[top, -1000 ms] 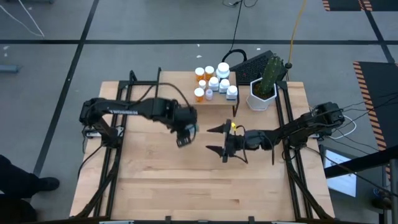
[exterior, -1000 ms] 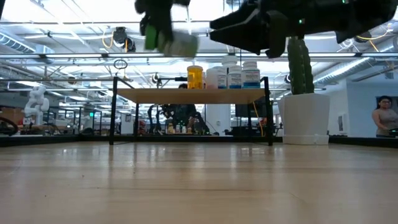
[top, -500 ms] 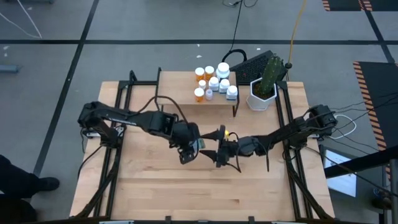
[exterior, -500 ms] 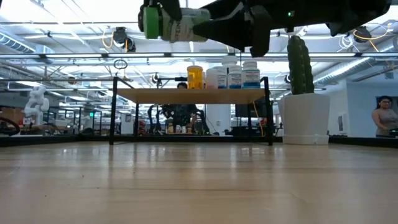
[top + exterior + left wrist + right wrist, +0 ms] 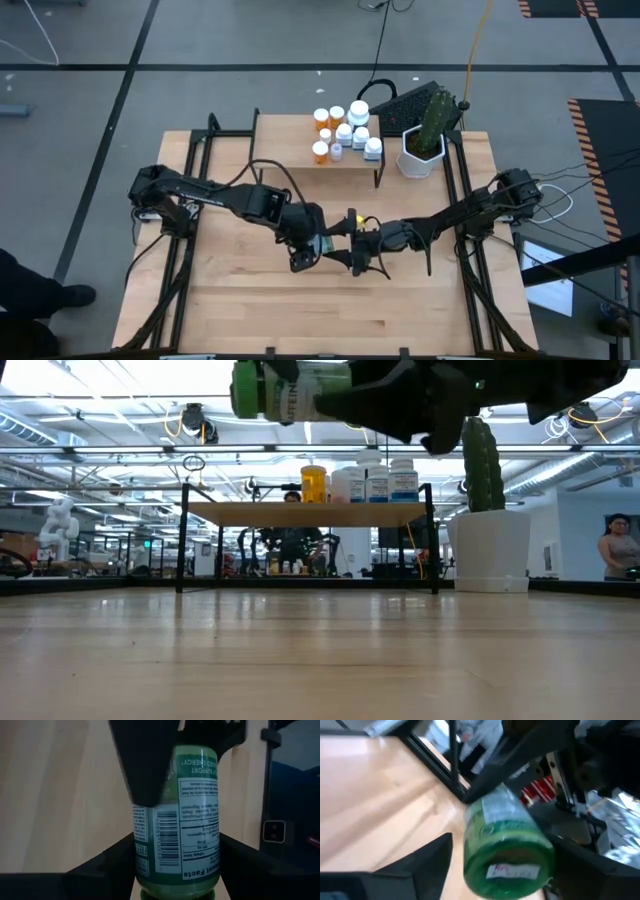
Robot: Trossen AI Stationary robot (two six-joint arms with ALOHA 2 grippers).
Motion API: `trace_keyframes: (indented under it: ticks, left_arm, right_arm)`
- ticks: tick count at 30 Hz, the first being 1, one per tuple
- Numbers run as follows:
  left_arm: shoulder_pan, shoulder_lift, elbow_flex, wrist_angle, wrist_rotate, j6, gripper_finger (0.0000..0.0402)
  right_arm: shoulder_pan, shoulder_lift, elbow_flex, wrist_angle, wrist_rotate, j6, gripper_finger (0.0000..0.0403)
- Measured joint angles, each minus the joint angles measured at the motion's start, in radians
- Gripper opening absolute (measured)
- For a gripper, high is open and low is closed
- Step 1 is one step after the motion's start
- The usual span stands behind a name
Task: Pick and place medicine bottles onto shelf by color
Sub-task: Put the green pill bottle on the shelf
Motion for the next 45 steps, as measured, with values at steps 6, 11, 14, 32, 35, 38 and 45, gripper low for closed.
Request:
trace_keyframes:
  ticks: [6, 11, 14, 32, 35, 38, 45]
  left_arm:
    - [0.000, 0.038, 0.000, 0.020, 0.030, 0.015, 0.0241]
    - [0.002, 0.041, 0.000, 0.029, 0.033, 0.015, 0.0241]
    - [0.000, 0.022, -0.002, 0.038, -0.005, 0.025, 0.0242]
    - [-0.051, -0.143, 0.005, 0.426, -0.333, 0.406, 0.0326]
    - [-0.050, -0.139, 0.003, 0.427, -0.374, 0.419, 0.0341]
    - [-0.062, -0.148, 0.003, 0.373, -0.445, 0.400, 0.0346]
    - [-0.120, -0.147, -0.054, 0.439, -0.599, 0.423, 0.0331]
  right_arm:
    - [-0.022, 0.001, -0.001, 0.001, -0.098, 0.102, 0.0237]
    - [-0.040, 0.000, -0.001, -0.011, -0.108, 0.144, 0.0204]
    - [-0.047, -0.002, -0.002, -0.004, -0.106, 0.201, 0.0207]
    - [-0.204, -0.009, -0.175, 0.627, -0.380, 0.699, 0.0221]
    - [-0.213, -0.007, -0.206, 0.680, -0.384, 0.724, 0.0221]
    - [-0.233, -0.016, -0.235, 0.719, -0.386, 0.751, 0.0222]
    - [-0.275, -0.046, -0.247, 0.720, -0.454, 0.803, 0.0222]
